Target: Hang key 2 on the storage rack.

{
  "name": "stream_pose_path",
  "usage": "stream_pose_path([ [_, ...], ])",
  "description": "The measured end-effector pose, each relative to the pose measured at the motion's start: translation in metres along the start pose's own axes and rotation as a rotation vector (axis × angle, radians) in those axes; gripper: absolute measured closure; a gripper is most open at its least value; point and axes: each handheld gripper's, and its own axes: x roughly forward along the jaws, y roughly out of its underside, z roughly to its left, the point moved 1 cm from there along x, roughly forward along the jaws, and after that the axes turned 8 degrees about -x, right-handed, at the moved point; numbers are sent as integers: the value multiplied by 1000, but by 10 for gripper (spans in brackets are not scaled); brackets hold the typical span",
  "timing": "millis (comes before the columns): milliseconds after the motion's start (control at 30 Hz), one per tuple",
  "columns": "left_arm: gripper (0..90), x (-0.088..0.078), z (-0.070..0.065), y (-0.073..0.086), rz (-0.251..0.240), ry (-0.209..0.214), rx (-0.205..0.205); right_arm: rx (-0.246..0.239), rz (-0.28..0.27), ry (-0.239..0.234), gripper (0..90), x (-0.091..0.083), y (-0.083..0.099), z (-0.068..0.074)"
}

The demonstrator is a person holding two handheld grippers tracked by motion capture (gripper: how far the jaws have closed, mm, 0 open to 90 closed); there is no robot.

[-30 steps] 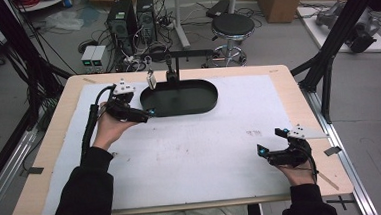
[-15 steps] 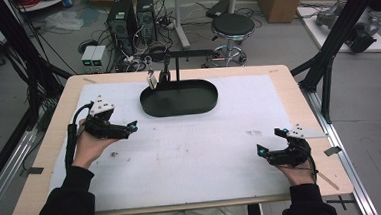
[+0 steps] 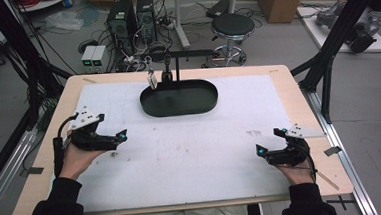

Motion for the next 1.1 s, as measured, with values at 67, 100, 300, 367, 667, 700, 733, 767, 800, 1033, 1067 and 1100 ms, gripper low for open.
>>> stream_pose_path([
  [67,17,-4,2,5,-8,5,-1,-2,-2,3,8,0,0,0],
  [100,17,-6,3,7,-6,4,2,0,-2,3,8,0,0,0],
  [300,17,-11,6,26,29,-7,-13,-2,1,3,8,0,0,0],
  [367,17,-13,6,33,38,-5,-13,-3,5,0,8,0,1,0],
  [667,17,-28,10,57,39,-21,-41,-3,7,1,8,0,1,0],
  [700,17,-29,10,60,40,-23,-46,-1,8,-1,8,1,1,0],
  [733,17,-30,10,63,42,-27,-47,0,8,-2,8,1,1,0],
  [767,17,-31,9,65,42,-28,-51,-2,9,-1,8,1,1,0],
  [800,17,-32,10,68,47,-32,-48,-1,10,-2,8,1,1,0],
  [1033,17,-42,10,83,58,-53,-46,-7,11,-1,8,2,1,0],
  [1067,17,-43,10,83,45,-56,-50,-3,13,-3,8,2,1,1],
  [1100,17,-44,11,82,37,-57,-52,-6,12,-4,8,2,1,1],
])
